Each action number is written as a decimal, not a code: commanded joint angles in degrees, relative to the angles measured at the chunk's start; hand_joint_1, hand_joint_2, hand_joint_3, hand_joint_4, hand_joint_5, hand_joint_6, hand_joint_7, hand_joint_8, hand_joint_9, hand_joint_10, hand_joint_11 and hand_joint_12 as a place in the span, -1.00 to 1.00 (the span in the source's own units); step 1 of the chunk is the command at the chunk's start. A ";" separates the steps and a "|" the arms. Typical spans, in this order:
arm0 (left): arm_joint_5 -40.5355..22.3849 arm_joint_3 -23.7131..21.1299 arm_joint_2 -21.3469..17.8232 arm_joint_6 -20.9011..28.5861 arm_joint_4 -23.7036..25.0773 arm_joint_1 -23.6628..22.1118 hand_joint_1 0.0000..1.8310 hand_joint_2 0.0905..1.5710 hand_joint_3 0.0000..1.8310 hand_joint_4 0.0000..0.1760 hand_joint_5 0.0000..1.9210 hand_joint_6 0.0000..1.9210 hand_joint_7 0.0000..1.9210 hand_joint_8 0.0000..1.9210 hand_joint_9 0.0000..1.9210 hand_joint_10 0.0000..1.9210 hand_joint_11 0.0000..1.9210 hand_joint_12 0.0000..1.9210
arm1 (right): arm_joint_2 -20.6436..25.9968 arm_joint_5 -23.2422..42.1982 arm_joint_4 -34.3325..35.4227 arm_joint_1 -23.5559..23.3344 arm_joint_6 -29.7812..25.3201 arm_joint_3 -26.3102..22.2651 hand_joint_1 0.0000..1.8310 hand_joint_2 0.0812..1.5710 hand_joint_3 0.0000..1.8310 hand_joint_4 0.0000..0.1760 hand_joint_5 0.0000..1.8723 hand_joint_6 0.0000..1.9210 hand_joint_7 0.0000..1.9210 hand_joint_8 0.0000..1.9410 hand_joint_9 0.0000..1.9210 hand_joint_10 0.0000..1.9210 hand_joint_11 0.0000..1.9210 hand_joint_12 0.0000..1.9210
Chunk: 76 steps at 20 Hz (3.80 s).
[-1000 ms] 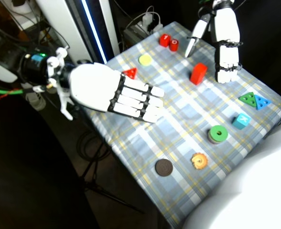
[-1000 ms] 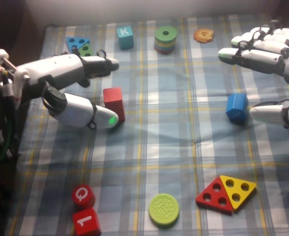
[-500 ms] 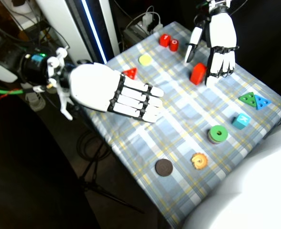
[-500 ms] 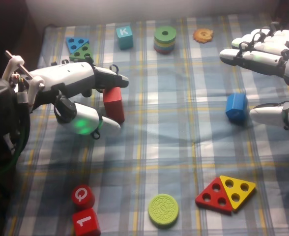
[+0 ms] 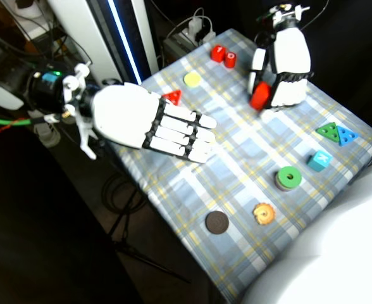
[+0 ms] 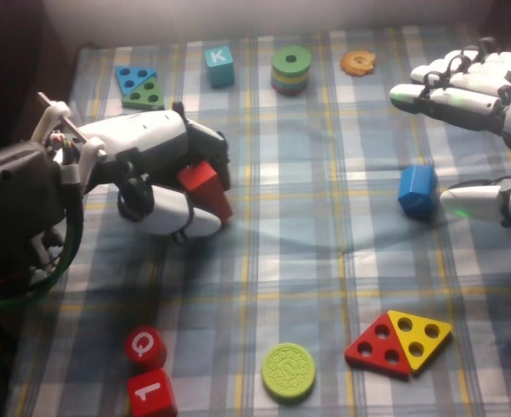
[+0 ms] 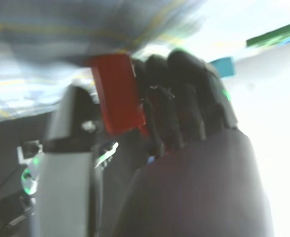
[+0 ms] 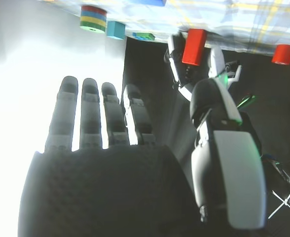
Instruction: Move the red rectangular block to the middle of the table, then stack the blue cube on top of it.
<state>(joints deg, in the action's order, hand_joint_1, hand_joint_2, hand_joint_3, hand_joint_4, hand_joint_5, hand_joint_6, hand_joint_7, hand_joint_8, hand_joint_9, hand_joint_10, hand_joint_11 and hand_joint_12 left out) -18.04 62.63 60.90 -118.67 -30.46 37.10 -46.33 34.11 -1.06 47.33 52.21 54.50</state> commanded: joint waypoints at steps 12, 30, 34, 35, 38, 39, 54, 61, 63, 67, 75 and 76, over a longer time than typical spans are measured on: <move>-3.23 1.48 5.97 -10.05 4.00 -9.02 0.28 0.65 -0.99 -1.00 -0.39 0.38 -0.27 0.77 0.05 1.00 0.21 1.00 | -0.21 7.46 0.48 0.02 -0.65 -0.10 -0.63 0.55 -1.00 -0.34 -1.00 -1.00 -1.00 -1.00 -1.00 -1.00 -1.00 -1.00; -1.84 6.65 11.91 -21.21 -10.14 -5.90 0.10 0.48 -1.00 -1.00 -0.52 -0.84 -0.72 -0.80 -1.00 -0.39 -1.00 -0.51 | -0.22 7.74 0.46 0.16 -1.13 -0.06 -0.53 0.55 -1.00 -0.34 -1.00 -1.00 -1.00 -1.00 -1.00 -1.00 -1.00 -1.00; -6.35 0.37 6.69 -14.83 -1.58 -5.03 0.07 0.31 -1.00 0.19 -0.77 -0.99 -1.00 -1.00 -1.00 -1.00 -1.00 -1.00 | -0.06 7.78 0.46 0.28 -1.49 -0.08 -0.53 0.55 -1.00 -0.34 -1.00 -1.00 -1.00 -1.00 -1.00 -1.00 -1.00 -1.00; -7.91 -1.07 5.16 -12.43 0.82 -4.92 0.06 0.27 -1.00 0.38 -0.82 -1.00 -1.00 -1.00 -1.00 -1.00 -1.00 -1.00 | -0.06 7.78 0.46 0.28 -1.50 -0.10 -0.53 0.55 -1.00 -0.34 -1.00 -1.00 -1.00 -1.00 -1.00 -1.00 -1.00 -1.00; -12.45 -5.15 0.59 -7.49 6.34 -4.79 -0.04 0.27 -1.00 0.48 -1.00 -1.00 -1.00 -1.00 -1.00 -1.00 -1.00 -1.00 | -0.07 7.79 0.46 0.30 -1.54 -0.14 -0.62 0.55 -1.00 -0.35 -1.00 -1.00 -1.00 -1.00 -1.00 -1.00 -1.00 -1.00; -14.14 -6.38 -0.78 -7.00 7.32 -4.78 -0.07 0.29 -1.00 0.42 -1.00 -1.00 -1.00 -1.00 -1.00 -1.00 -1.00 -1.00 | -0.08 7.79 0.46 0.30 -1.54 -0.15 -0.59 0.53 -1.00 -0.07 -1.00 -1.00 -1.00 -1.00 -1.00 -1.00 -1.00 -1.00; -39.47 -13.63 -13.88 28.24 18.94 4.66 -0.25 0.69 -0.98 -0.77 -1.00 -1.00 -1.00 -1.00 -1.00 -1.00 -1.00 -1.00 | -7.68 5.56 6.46 2.06 -0.83 5.49 -0.27 0.41 -1.00 -1.00 -0.74 -0.68 -0.76 -0.10 -0.93 0.34 -1.00 0.87; -41.41 -14.08 -14.17 28.64 17.56 6.12 -0.30 0.72 -0.98 -0.59 -1.00 -1.00 -1.00 -1.00 -1.00 -1.00 -1.00 -1.00 | -9.67 5.25 9.90 3.09 -0.18 7.23 -0.29 0.47 -1.00 -1.00 -0.80 -0.40 -0.78 -0.05 -0.94 0.43 -1.00 0.92; -41.88 -14.13 -14.19 28.87 17.29 6.57 -0.26 0.74 -0.98 -0.79 -1.00 -1.00 -1.00 -1.00 -1.00 -1.00 -1.00 -1.00 | -10.30 5.25 10.52 3.10 0.01 7.69 -0.29 0.47 -1.00 -1.00 -0.76 -0.52 -0.69 -0.32 -0.90 0.26 -1.00 0.79; -42.50 -14.14 -14.19 29.58 17.00 7.16 -0.24 0.74 -0.99 -0.62 -1.00 -1.00 -1.00 -1.00 -1.00 -1.00 -1.00 -1.00 | -11.05 5.00 10.93 3.09 0.12 8.30 -0.29 0.55 -1.00 -1.00 -0.73 -0.48 -0.62 -0.31 -0.87 0.41 -1.00 0.92; -42.76 -14.12 -14.18 29.90 16.56 7.63 -0.26 0.76 -0.99 -0.84 -1.00 -1.00 -1.00 -1.00 -1.00 -1.00 -1.00 -1.00 | -11.49 4.18 12.36 2.45 2.29 8.87 0.25 0.70 -0.99 -1.00 -0.72 -0.07 -0.50 0.64 -0.77 0.84 -0.91 1.00; -42.81 -14.12 -14.18 29.90 16.53 7.68 -0.24 0.76 -0.99 -0.81 -1.00 -1.00 -1.00 -1.00 -1.00 -1.00 -1.00 -1.00 | -11.35 3.55 11.84 2.21 2.29 8.98 0.32 0.71 -0.99 -1.00 -0.70 -0.07 -0.46 0.72 -0.76 0.86 -0.90 1.00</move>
<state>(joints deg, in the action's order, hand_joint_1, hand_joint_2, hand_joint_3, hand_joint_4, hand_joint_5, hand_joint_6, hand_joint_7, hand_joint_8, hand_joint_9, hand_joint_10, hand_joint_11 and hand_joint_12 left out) -53.63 48.62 46.92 -89.21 -14.52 45.28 -57.71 31.66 10.55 50.11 54.30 63.13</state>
